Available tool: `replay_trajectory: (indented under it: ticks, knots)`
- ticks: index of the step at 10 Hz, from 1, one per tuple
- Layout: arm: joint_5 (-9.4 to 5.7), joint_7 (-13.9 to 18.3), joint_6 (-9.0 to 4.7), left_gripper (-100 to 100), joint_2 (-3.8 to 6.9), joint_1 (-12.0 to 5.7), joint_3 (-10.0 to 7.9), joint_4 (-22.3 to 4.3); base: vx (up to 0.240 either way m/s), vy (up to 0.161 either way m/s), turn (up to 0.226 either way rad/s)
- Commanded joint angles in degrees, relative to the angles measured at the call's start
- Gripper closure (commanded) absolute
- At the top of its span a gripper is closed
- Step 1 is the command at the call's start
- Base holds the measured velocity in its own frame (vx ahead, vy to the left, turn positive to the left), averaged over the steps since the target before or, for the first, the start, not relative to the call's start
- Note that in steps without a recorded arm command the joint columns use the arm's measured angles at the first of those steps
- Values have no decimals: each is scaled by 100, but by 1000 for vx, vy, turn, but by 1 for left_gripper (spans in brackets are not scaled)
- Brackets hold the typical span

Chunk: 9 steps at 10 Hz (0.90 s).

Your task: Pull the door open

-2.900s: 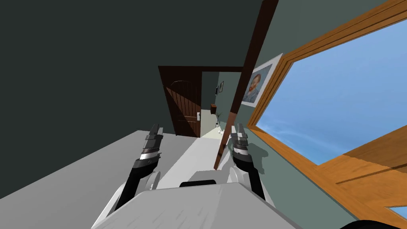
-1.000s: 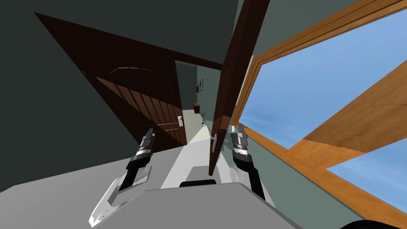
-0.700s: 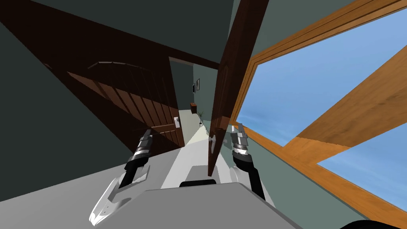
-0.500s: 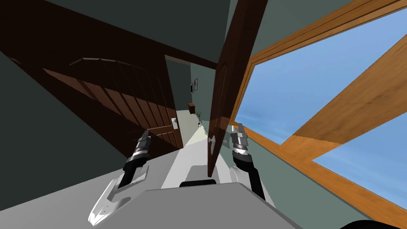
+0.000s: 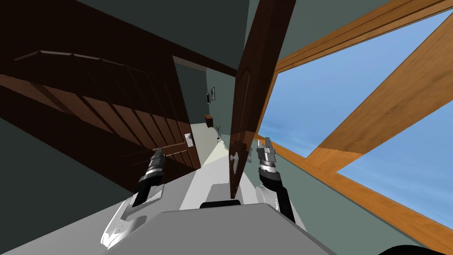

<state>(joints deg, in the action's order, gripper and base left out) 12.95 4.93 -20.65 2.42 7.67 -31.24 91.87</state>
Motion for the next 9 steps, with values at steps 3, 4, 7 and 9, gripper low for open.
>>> replay_trajectory:
  ticks: [3, 4, 7, 9]
  knots:
    - [90, 169, 96, -100, -84, -274, -397, -467, 84, 60, -196]
    - [111, 214, 124, -100, -107, -344, -499, -585, 80, 54, -200]
    - [191, 382, 227, -100, -209, -604, -877, -1024, 74, 64, -227]
    - [227, 457, 273, -100, -264, -721, -1046, -1221, 71, 79, -256]
